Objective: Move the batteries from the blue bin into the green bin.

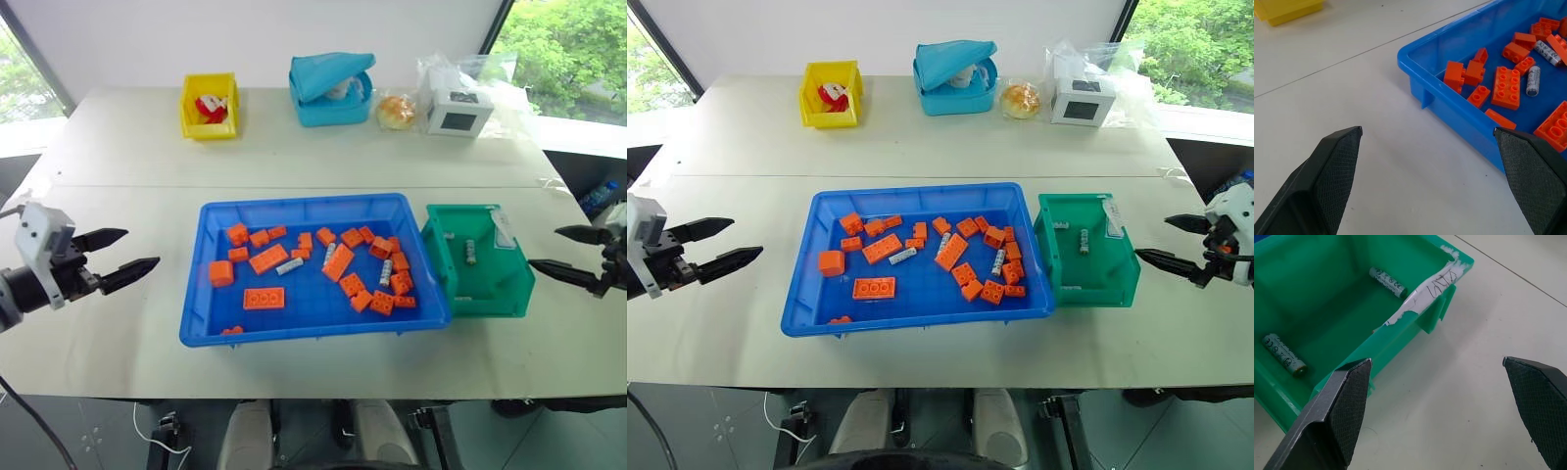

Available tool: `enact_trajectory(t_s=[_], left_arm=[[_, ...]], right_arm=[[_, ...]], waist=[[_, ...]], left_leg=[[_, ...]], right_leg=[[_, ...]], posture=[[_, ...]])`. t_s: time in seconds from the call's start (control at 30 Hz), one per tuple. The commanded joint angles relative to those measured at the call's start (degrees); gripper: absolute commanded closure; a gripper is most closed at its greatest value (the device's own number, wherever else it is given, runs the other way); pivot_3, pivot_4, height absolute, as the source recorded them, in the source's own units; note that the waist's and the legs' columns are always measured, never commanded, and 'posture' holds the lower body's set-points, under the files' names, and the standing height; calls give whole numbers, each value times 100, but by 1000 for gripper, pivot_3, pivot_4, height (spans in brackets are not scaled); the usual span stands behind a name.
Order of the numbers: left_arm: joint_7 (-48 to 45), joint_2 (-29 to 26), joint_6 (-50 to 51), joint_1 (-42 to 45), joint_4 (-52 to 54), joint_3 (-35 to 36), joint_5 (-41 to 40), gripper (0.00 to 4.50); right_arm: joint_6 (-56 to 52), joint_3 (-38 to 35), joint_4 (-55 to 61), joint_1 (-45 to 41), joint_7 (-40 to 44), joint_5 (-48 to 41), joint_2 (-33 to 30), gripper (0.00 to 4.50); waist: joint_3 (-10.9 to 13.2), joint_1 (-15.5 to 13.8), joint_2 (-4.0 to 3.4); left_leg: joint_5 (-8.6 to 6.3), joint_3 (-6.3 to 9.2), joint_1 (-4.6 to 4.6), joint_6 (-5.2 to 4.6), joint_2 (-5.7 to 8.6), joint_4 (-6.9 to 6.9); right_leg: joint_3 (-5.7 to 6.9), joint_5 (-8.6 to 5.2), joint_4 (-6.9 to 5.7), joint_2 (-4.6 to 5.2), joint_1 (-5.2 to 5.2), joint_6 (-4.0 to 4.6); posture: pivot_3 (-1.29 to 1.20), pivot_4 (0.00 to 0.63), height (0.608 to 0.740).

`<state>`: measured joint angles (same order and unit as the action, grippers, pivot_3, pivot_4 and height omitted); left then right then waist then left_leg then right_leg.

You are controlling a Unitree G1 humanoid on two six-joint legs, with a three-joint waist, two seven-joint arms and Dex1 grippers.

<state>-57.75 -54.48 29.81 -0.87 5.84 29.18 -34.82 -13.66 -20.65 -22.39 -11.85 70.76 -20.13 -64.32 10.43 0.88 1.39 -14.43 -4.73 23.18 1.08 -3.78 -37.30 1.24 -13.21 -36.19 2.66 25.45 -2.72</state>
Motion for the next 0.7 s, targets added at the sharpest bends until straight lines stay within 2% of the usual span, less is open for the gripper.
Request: enact_trajectory(t_s=[0.03,0.53,0.7], left_arm=[[-28,-19,-17,85,249,174,-126,0],[-200,-157,365,154,422,118,-282,0],[-373,-264,386,205,632,42,-323,0]], right_arm=[[28,-111,160,-170,-153,8,-93,71],[-213,-262,408,90,-296,-54,-88,71],[-151,-148,515,-118,-176,-43,-242,71]], waist=[[0,-2,0],[0,-8,0],[0,-7,0]], left_leg=[[0,0,0,0,0,0],[0,-1,0,0,1,-2],[0,-1,1,0,2,-2]], right_leg=[[0,0,0,0,0,0],[0,1,-1,-1,-1,1],[0,2,-1,-2,-1,0]], posture=[[0,150,736],[0,150,736],[0,150,736]])
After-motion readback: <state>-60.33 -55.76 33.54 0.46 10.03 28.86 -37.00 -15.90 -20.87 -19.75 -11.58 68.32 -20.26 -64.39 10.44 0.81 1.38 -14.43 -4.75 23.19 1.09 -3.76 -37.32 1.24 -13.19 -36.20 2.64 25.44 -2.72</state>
